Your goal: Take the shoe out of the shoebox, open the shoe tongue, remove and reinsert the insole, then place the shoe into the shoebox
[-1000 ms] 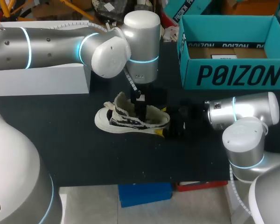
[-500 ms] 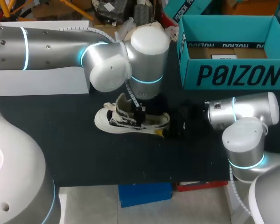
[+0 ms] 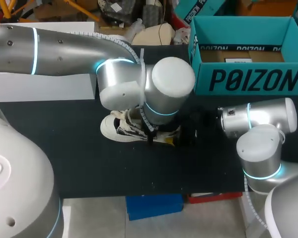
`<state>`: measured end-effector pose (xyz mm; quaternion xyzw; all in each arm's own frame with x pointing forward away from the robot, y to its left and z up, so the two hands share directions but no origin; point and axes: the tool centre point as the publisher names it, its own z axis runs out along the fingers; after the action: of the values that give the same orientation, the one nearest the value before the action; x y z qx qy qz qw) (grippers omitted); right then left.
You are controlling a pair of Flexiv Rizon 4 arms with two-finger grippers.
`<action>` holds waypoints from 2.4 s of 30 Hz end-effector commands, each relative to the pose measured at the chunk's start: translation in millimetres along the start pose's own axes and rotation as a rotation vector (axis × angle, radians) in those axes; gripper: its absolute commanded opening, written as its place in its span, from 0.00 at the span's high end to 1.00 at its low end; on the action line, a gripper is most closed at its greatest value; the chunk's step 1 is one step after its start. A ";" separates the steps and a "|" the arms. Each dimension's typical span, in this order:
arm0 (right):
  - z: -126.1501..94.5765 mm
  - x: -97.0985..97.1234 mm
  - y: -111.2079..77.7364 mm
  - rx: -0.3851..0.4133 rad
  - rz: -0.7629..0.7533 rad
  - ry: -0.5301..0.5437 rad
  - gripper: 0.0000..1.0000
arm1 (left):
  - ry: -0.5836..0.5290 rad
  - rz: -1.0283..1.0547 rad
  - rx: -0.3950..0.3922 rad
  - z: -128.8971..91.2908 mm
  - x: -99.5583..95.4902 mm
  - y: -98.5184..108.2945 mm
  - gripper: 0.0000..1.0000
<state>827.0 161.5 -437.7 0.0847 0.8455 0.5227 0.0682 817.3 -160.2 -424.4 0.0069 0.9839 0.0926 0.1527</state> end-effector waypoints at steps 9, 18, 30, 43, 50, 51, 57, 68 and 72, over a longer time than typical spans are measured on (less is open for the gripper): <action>0.4 -1.3 -0.5 0.003 0.003 -0.002 1.00 | -0.163 -0.118 0.065 120.0 -29.9 2.5 0.64; 0.4 -1.3 -0.5 0.003 0.003 -0.002 1.00 | -0.160 -0.114 0.103 128.5 -46.2 0.5 0.67; 0.4 -1.3 -0.5 0.003 0.003 -0.002 1.00 | -0.039 0.014 0.134 128.7 -38.1 -10.8 1.00; 0.4 -1.3 -0.5 0.003 0.003 -0.002 1.00 | 0.197 0.041 0.207 79.5 -22.3 -5.6 1.00; 0.4 -1.3 -0.5 0.003 0.003 -0.002 1.00 | 0.257 0.003 0.225 43.8 -20.1 -9.8 1.00; 0.4 -1.3 -0.5 0.003 0.003 -0.002 1.00 | 0.251 0.011 0.219 38.3 -17.9 -12.1 1.00; 0.4 -1.3 -0.5 0.003 0.003 -0.002 1.00 | 0.250 0.017 0.221 11.4 -12.2 -19.1 1.00; 0.4 -1.3 -0.5 0.003 0.003 -0.002 1.00 | 0.264 -0.039 0.270 -13.6 -22.5 -4.1 1.00; 0.4 -1.3 -0.5 0.003 0.003 -0.002 1.00 | 0.256 -0.043 0.275 -21.8 -28.2 1.1 1.00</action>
<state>828.5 158.0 -436.7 0.0861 0.8455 0.5226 0.0684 836.8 -169.5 -405.5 -0.0054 0.9988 -0.0437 0.0236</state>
